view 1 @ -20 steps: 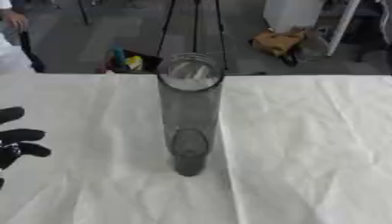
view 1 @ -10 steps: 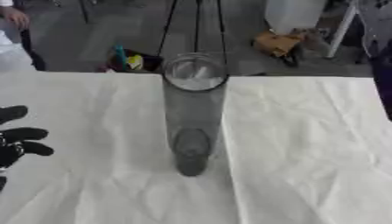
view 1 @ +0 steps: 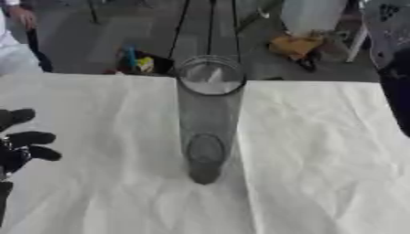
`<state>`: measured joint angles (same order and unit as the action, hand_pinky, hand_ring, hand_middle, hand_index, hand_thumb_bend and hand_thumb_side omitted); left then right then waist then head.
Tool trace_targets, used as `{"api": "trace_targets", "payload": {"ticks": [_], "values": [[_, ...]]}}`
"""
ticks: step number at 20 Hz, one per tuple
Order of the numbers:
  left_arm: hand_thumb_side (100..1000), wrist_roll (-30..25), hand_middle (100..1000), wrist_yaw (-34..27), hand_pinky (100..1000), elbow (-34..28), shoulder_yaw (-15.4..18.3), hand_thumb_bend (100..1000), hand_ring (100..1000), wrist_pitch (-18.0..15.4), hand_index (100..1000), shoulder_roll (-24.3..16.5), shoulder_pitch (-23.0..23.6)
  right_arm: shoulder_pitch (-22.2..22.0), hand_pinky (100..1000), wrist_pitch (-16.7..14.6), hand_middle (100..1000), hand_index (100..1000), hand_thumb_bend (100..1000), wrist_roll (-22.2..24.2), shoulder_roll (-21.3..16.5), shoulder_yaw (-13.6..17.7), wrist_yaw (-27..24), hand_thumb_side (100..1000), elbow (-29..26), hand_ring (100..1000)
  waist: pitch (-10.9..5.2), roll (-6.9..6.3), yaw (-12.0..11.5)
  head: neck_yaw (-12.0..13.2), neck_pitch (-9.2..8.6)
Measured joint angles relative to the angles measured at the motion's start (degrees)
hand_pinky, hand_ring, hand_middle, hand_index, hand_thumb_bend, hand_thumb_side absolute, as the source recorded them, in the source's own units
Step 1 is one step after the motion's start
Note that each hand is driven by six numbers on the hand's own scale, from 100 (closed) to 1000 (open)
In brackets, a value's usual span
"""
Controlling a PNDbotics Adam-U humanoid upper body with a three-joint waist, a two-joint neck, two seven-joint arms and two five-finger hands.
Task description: Arrange flowers into the vase.
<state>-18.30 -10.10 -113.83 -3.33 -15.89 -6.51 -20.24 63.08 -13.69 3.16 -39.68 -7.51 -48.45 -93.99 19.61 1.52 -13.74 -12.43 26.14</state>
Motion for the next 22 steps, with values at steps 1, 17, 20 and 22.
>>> {"api": "trace_targets", "payload": {"ticks": [1, 17, 20, 22], "values": [[1000, 0.0, 823, -0.04, 640, 0.0, 0.0, 151, 736, 0.0, 906, 0.0, 0.0, 0.0, 100, 0.32, 100, 100, 100, 0.06, 0.28, -0.17, 1.15, 434, 0.04, 100, 0.0, 0.0, -0.01, -0.01, 0.01], [1000, -0.07, 823, -0.91, 642, 0.0, 0.0, 151, 736, 0.17, 906, 0.0, 0.04, 0.96, 100, 3.55, 100, 100, 100, 0.2, 4.01, -1.7, 13.18, 422, 1.54, 100, -1.02, 0.0, -0.12, -0.06, 0.57], [1000, -0.06, 822, -0.98, 643, 0.0, 0.0, 151, 736, 0.27, 906, 0.0, 0.07, 0.96, 100, 3.91, 100, 100, 100, -0.18, 4.88, -1.73, 16.21, 422, 2.12, 100, -1.15, 0.0, -0.13, -0.06, 0.57], [1000, -0.05, 822, -0.99, 643, 0.0, 0.0, 151, 736, 0.33, 906, 0.0, 0.08, 0.96, 100, 4.15, 100, 100, 100, -0.4, 5.27, -1.79, 17.99, 421, 2.18, 100, -1.35, 0.0, -0.02, -0.05, 0.57]]}}
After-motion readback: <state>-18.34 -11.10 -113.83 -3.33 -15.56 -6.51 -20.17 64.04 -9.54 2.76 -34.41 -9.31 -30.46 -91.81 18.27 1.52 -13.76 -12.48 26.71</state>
